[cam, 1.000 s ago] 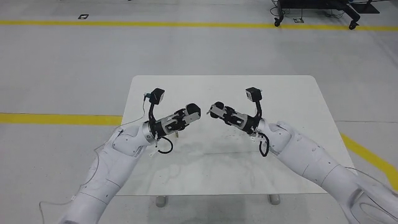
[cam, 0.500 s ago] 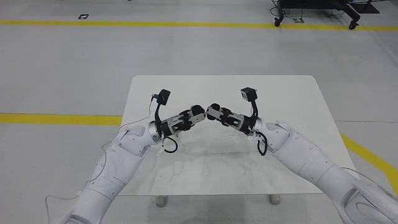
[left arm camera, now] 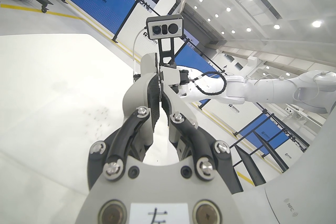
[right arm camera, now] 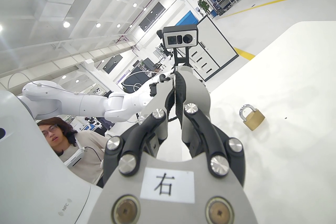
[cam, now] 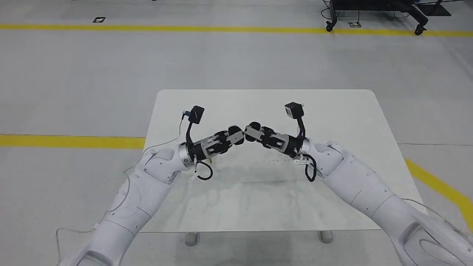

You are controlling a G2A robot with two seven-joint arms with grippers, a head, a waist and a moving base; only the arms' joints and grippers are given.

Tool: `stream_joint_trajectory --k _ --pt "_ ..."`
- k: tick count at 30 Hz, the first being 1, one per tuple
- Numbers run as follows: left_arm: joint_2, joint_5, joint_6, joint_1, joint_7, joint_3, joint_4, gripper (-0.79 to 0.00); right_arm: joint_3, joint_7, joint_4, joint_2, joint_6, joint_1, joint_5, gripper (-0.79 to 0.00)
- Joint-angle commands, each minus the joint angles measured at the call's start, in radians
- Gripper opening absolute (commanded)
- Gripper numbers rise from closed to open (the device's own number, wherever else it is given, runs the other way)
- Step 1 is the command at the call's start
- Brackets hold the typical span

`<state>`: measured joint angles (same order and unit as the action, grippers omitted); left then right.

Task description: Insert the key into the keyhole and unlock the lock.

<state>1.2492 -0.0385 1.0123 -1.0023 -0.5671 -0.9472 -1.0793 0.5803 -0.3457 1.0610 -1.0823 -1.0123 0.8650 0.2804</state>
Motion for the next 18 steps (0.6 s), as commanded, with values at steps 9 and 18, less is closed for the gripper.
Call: stream_joint_trajectory --k 9,18 --pt "-0.005 -0.044 0.0 0.011 -0.037 -0.006 0.017 -0.785 0.044 -0.005 -0.014 -0.017 0.0 0.015 -0.017 0.0" --pt "-0.015 -0.057 0.0 0.007 -0.083 -0.02 -0.002 -0.785 0.056 -0.009 -0.016 -0.02 0.0 0.024 -0.011 0.0"
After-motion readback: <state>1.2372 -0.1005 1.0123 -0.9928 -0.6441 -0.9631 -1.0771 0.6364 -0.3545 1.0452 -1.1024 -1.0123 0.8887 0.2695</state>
